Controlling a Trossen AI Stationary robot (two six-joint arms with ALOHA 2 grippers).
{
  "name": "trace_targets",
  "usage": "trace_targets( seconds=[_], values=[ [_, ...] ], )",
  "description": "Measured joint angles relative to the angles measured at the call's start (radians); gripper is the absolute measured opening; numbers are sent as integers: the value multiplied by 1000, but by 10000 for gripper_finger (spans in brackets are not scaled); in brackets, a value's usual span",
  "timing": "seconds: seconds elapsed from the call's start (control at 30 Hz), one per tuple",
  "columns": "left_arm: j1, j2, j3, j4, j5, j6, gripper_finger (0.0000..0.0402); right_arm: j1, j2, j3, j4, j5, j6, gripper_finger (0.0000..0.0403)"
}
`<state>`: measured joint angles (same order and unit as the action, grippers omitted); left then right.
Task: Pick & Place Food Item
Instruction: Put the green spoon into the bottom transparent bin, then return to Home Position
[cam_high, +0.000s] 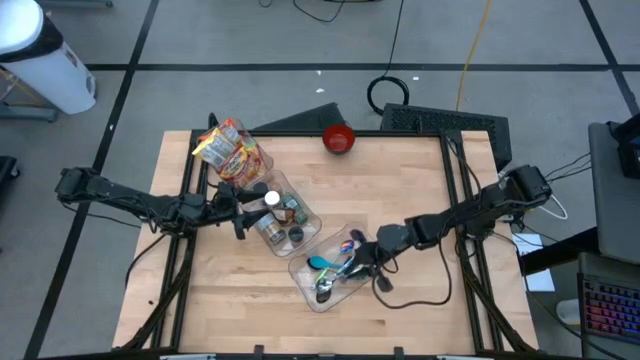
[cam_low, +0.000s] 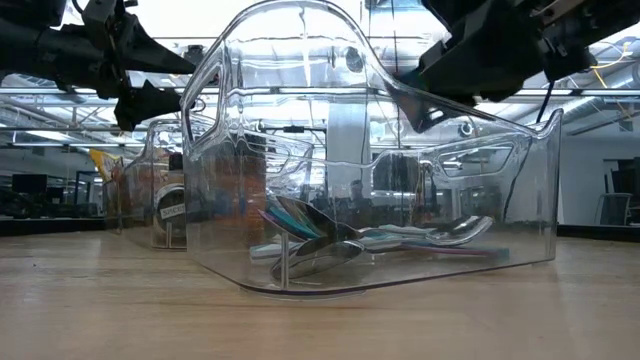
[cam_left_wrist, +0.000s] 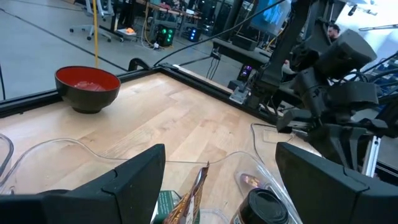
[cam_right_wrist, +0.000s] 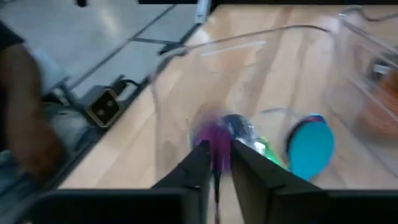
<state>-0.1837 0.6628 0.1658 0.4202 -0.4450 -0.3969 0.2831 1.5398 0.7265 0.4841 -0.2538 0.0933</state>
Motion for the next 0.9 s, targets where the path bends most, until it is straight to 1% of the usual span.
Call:
trace_targets(
  seconds=[0.23, 0.37, 0.47, 0.63, 0.73, 0.8, 0.9],
  values=[
    [0, 0, 0, 0, 0, 0, 312, 21, -14, 1, -5, 122, 37, 130],
    [0, 0, 0, 0, 0, 0, 312, 17, -90, -1, -98, 124, 38, 160],
    [0, 0, 0, 0, 0, 0, 312, 12, -201, 0, -218, 121, 44, 168],
    [0, 0, 0, 0, 0, 0, 312, 11, -402, 0, -346, 121, 54, 169],
    [0, 0, 0, 0, 0, 0, 312, 13, -533, 0, -466, 120, 51, 169],
    [0, 0, 0, 0, 0, 0, 312, 11, -627, 0, -576, 122, 19, 169],
    [0, 0, 0, 0, 0, 0, 312, -3, -773, 0, -740, 127, -80, 169]
  ],
)
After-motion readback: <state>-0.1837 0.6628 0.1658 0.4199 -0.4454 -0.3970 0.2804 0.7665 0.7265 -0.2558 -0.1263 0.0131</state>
